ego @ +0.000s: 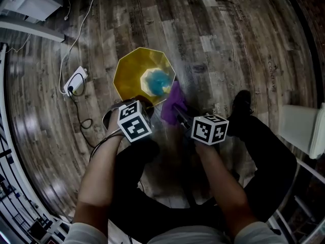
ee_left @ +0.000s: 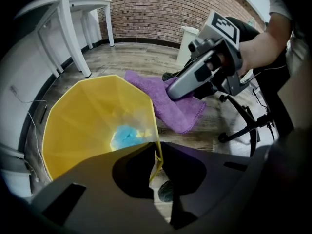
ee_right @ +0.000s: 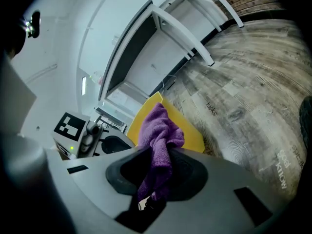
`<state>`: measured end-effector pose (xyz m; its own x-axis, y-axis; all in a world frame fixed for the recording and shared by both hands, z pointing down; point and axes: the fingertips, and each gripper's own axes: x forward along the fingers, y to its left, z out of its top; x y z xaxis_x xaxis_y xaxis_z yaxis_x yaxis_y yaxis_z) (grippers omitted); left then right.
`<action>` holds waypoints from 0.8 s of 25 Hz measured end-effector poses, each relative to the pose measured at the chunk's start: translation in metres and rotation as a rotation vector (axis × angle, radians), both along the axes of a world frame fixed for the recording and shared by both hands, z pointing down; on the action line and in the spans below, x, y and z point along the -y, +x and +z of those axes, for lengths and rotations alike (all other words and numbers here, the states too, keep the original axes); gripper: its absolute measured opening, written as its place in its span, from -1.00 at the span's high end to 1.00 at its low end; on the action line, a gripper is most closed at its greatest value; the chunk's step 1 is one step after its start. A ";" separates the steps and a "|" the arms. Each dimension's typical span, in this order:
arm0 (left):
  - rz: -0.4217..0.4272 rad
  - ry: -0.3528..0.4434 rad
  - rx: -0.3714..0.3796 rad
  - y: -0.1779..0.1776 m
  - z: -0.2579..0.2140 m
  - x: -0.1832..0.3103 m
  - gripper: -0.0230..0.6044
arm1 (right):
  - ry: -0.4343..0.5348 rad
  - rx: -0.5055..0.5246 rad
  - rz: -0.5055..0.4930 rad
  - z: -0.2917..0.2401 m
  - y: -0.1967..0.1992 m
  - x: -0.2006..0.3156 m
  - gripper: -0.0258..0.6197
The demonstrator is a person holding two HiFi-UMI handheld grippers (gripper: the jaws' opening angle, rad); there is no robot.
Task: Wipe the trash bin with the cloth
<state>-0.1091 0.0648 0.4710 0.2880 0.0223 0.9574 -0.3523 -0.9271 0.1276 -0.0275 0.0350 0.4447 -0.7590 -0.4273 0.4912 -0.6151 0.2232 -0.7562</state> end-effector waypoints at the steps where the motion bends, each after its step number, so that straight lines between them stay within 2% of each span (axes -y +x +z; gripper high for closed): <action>1: 0.003 0.002 -0.001 0.000 0.000 0.000 0.82 | 0.004 -0.008 -0.012 0.003 -0.001 0.001 0.64; 12: 0.022 0.013 -0.005 0.001 -0.002 0.001 0.82 | -0.008 -0.075 -0.071 0.046 -0.004 0.012 0.64; 20: 0.010 0.004 -0.011 0.002 -0.002 -0.003 0.82 | -0.093 -0.117 -0.086 0.094 -0.010 0.009 0.64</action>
<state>-0.1067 0.0676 0.4692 0.2985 0.0214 0.9542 -0.3420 -0.9310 0.1279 -0.0378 0.0257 0.5387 -0.7260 -0.3119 0.6129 -0.6820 0.2115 -0.7001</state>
